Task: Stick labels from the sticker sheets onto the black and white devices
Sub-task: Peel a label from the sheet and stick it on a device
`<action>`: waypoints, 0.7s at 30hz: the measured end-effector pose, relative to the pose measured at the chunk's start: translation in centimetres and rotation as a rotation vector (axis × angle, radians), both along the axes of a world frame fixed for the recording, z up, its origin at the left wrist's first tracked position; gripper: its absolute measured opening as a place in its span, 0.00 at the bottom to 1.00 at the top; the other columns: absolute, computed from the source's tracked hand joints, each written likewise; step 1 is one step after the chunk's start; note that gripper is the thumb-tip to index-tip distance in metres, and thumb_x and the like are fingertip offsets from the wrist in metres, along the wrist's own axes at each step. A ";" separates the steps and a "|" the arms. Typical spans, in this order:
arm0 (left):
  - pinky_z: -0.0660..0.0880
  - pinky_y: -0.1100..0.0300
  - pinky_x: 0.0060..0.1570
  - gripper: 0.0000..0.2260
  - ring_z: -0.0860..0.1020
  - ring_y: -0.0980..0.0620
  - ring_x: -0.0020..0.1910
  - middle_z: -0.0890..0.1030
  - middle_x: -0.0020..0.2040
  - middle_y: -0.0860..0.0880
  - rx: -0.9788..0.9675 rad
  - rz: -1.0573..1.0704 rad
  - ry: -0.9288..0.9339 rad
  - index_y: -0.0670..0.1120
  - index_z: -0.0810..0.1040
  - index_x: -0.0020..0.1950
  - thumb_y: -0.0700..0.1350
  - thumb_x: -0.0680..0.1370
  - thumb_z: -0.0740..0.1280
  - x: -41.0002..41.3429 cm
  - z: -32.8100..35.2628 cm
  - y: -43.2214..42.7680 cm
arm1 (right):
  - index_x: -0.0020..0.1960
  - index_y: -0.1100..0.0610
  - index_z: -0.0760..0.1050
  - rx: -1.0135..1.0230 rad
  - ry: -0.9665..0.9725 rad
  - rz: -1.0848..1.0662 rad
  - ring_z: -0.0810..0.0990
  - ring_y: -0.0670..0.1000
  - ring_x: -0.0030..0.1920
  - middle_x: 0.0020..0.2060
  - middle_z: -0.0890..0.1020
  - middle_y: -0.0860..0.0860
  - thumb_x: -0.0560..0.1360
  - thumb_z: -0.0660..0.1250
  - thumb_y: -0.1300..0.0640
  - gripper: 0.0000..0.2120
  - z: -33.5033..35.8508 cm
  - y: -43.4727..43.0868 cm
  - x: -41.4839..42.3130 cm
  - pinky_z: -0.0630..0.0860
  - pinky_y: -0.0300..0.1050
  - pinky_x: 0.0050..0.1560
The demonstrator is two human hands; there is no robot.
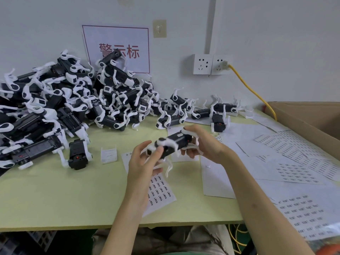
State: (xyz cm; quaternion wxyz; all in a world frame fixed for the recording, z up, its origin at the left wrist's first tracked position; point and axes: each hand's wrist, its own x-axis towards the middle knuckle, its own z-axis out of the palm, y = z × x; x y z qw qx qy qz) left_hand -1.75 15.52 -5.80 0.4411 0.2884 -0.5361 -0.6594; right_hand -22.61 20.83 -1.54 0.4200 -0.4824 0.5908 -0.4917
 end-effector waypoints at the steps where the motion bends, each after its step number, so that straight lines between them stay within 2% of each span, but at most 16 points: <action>1: 0.79 0.54 0.50 0.24 0.86 0.50 0.52 0.84 0.59 0.50 -0.006 0.003 -0.009 0.55 0.77 0.65 0.59 0.71 0.74 0.0 0.0 0.0 | 0.52 0.61 0.76 0.020 -0.046 -0.083 0.73 0.53 0.31 0.37 0.79 0.61 0.82 0.56 0.42 0.22 0.1 -0.1 -0.3 0.72 0.43 0.35; 3: 0.77 0.52 0.52 0.17 0.86 0.52 0.53 0.84 0.59 0.54 0.004 0.026 -0.010 0.55 0.77 0.64 0.58 0.78 0.71 0.0 -0.2 -0.2 | 0.55 0.61 0.76 -0.031 -0.272 -0.281 0.74 0.53 0.30 0.34 0.78 0.60 0.81 0.57 0.44 0.21 0.4 0.2 -1.6 0.71 0.42 0.32; 5: 0.77 0.52 0.52 0.12 0.86 0.50 0.52 0.84 0.59 0.54 0.030 0.040 0.006 0.54 0.78 0.63 0.55 0.81 0.67 0.0 -0.2 -0.2 | 0.60 0.62 0.75 -0.268 -0.717 -0.441 0.81 0.55 0.34 0.38 0.81 0.60 0.80 0.59 0.44 0.22 0.6 1.1 -3.4 0.74 0.41 0.32; 7: 0.76 0.52 0.51 0.11 0.86 0.49 0.51 0.85 0.57 0.54 0.028 0.042 -0.005 0.52 0.79 0.62 0.54 0.82 0.65 -0.1 -0.1 -0.2 | 0.68 0.62 0.72 -0.658 -1.156 -0.386 0.85 0.59 0.50 0.55 0.83 0.61 0.80 0.61 0.43 0.26 0.5 2.5 -5.2 0.79 0.45 0.45; 8: 0.76 0.53 0.50 0.12 0.86 0.49 0.51 0.85 0.57 0.55 0.021 0.042 -0.013 0.52 0.79 0.62 0.54 0.82 0.65 -0.1 0.0 -0.1 | 0.71 0.60 0.70 -0.851 -1.288 -0.313 0.83 0.60 0.59 0.62 0.81 0.61 0.81 0.59 0.42 0.27 0.4 3.3 -6.0 0.78 0.49 0.53; 9: 0.76 0.53 0.49 0.11 0.86 0.49 0.50 0.85 0.56 0.55 0.014 0.042 -0.019 0.52 0.79 0.62 0.54 0.82 0.64 -0.1 0.0 -0.1 | 0.74 0.59 0.68 -0.992 -1.346 -0.287 0.81 0.60 0.64 0.66 0.80 0.60 0.82 0.57 0.42 0.28 0.2 4.0 -6.6 0.77 0.51 0.58; 11: 0.76 0.53 0.49 0.11 0.86 0.49 0.49 0.85 0.56 0.55 0.007 0.043 -0.027 0.52 0.79 0.62 0.53 0.83 0.64 -0.2 0.0 -0.1 | 0.76 0.57 0.67 -1.069 -1.338 -0.429 0.82 0.58 0.63 0.65 0.81 0.57 0.84 0.53 0.43 0.27 -0.3 4.4 -7.4 0.76 0.49 0.59; 13: 0.76 0.53 0.50 0.10 0.86 0.49 0.49 0.85 0.56 0.54 0.003 0.043 -0.046 0.52 0.79 0.62 0.52 0.83 0.63 -0.2 0.0 -0.1 | 0.74 0.56 0.69 -0.959 -1.285 -0.597 0.85 0.55 0.58 0.60 0.84 0.56 0.84 0.53 0.44 0.24 -0.5 3.8 -7.2 0.76 0.45 0.54; 15: 0.76 0.53 0.49 0.09 0.86 0.49 0.49 0.85 0.55 0.54 -0.006 0.043 -0.057 0.52 0.79 0.61 0.50 0.84 0.63 -0.2 -0.1 -0.1 | 0.70 0.57 0.74 -0.827 -1.200 -0.662 0.85 0.53 0.53 0.56 0.86 0.55 0.83 0.55 0.46 0.22 -0.5 3.0 -6.4 0.76 0.44 0.48; 17: 0.76 0.54 0.48 0.08 0.86 0.49 0.48 0.86 0.54 0.54 -0.007 0.045 -0.061 0.52 0.79 0.60 0.49 0.83 0.63 -0.3 -0.1 -0.1 | 0.66 0.56 0.78 -0.697 -1.071 -0.692 0.83 0.51 0.45 0.51 0.88 0.53 0.82 0.58 0.47 0.20 -0.1 2.3 -5.8 0.74 0.42 0.45; 19: 0.76 0.54 0.48 0.08 0.86 0.49 0.48 0.86 0.54 0.53 -0.010 0.050 -0.070 0.52 0.80 0.59 0.47 0.83 0.64 -0.3 0.0 -0.1 | 0.60 0.57 0.80 -0.573 -0.905 -0.727 0.78 0.50 0.35 0.42 0.86 0.51 0.81 0.60 0.50 0.16 0.3 1.6 -5.3 0.71 0.41 0.40; 21: 0.77 0.53 0.49 0.07 0.86 0.49 0.48 0.86 0.53 0.52 -0.018 0.053 -0.083 0.51 0.81 0.57 0.46 0.83 0.64 -0.3 0.0 -0.1 | 0.53 0.56 0.80 -0.425 -0.661 -0.763 0.74 0.49 0.30 0.35 0.83 0.50 0.79 0.62 0.55 0.10 0.3 0.7 -4.5 0.69 0.41 0.35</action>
